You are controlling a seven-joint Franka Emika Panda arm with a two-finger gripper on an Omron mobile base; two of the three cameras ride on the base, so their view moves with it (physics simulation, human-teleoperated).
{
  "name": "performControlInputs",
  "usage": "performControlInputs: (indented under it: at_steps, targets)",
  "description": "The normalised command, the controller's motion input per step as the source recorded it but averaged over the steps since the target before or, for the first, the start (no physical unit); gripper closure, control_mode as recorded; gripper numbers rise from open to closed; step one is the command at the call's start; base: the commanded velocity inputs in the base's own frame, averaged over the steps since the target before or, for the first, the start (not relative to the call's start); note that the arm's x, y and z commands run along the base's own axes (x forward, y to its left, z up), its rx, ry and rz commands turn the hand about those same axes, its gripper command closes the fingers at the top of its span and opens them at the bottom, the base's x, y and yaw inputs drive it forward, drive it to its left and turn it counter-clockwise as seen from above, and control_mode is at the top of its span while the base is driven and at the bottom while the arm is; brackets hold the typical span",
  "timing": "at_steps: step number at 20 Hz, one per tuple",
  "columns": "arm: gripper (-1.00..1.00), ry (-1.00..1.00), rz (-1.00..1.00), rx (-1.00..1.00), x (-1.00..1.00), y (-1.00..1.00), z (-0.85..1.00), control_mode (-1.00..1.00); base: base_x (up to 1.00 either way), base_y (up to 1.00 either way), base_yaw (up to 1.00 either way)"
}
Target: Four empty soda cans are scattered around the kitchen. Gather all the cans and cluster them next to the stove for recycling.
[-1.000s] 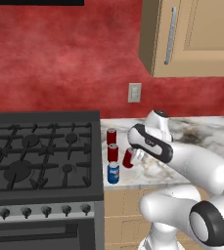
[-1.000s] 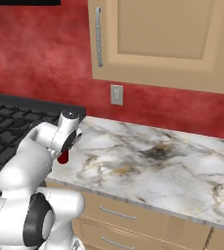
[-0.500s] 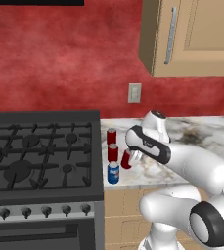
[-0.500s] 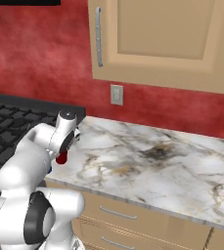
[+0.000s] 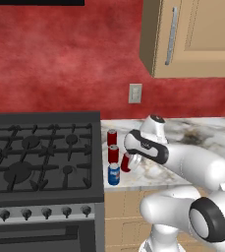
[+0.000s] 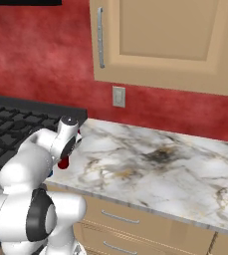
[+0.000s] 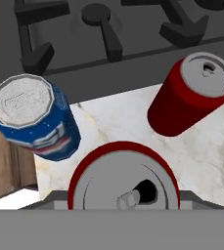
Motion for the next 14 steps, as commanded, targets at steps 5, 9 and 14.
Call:
performControlInputs:
  at_steps: [5,9,14]
  targets:
    - [1.0,0.0,0.0,-0.01,0.03,0.04,-0.13,-1.0,0.0,0.0,0.0]
    - [1.0,0.0,0.0,-0.01,0.01,0.0,-0.15,-1.0,0.0,0.0,0.0]
    - [1.0,0.0,0.0,-0.02,0.06,0.06,-0.12,-1.0,0.0,0.0,0.0]
